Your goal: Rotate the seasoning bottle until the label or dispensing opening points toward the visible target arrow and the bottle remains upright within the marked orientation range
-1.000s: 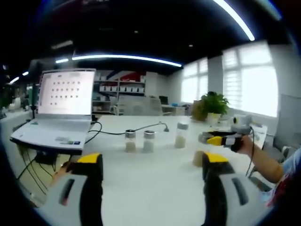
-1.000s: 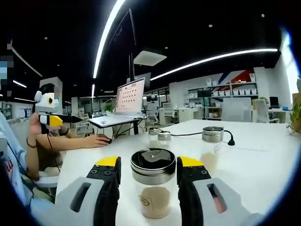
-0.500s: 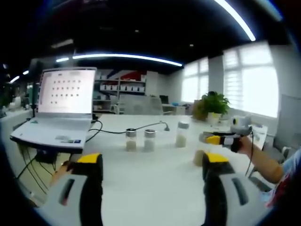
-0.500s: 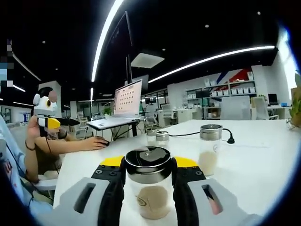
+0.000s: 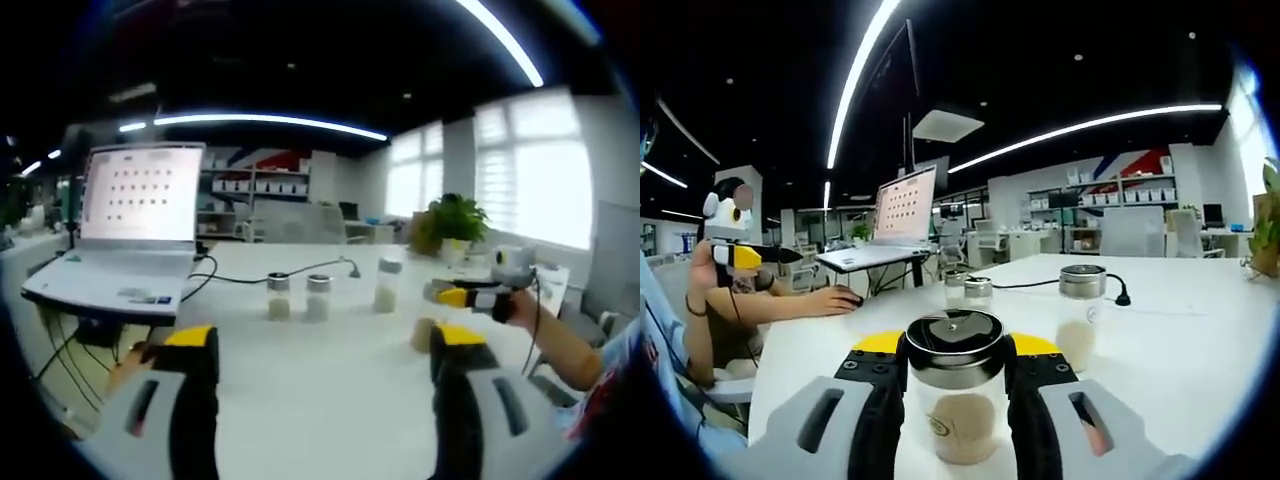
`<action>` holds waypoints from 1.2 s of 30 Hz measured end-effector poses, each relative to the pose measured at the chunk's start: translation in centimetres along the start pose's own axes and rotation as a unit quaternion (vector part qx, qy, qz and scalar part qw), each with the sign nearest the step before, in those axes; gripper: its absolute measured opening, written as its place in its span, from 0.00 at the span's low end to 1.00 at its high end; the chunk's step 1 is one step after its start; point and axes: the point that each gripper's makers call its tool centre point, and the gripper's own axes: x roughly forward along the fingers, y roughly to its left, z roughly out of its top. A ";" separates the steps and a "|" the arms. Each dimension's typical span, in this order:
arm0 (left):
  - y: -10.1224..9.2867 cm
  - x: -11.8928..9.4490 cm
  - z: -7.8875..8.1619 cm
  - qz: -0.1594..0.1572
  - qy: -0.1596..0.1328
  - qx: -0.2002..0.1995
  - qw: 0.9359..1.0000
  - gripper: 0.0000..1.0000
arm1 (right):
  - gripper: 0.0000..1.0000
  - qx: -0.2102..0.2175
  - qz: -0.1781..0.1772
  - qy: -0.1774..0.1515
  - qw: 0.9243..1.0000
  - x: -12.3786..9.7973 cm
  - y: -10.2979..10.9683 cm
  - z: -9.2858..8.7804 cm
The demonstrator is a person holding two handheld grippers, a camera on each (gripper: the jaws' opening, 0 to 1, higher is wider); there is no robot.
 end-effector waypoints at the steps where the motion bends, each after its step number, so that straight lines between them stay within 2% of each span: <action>1: 0.0 0.0 0.0 0.001 0.000 0.000 1.000 0.92 | 0.38 0.000 -0.001 0.000 1.000 0.0 0.0 0.0; 23: 0.1 -0.4 0.0 0.005 0.000 -0.001 1.000 0.92 | 0.37 -0.007 -0.030 0.001 1.000 -0.2 -0.3 -0.2; 36: 0.1 -0.4 0.1 0.005 -0.001 -0.001 1.000 0.92 | 0.37 0.007 -0.057 0.006 0.998 -0.4 -0.5 -0.8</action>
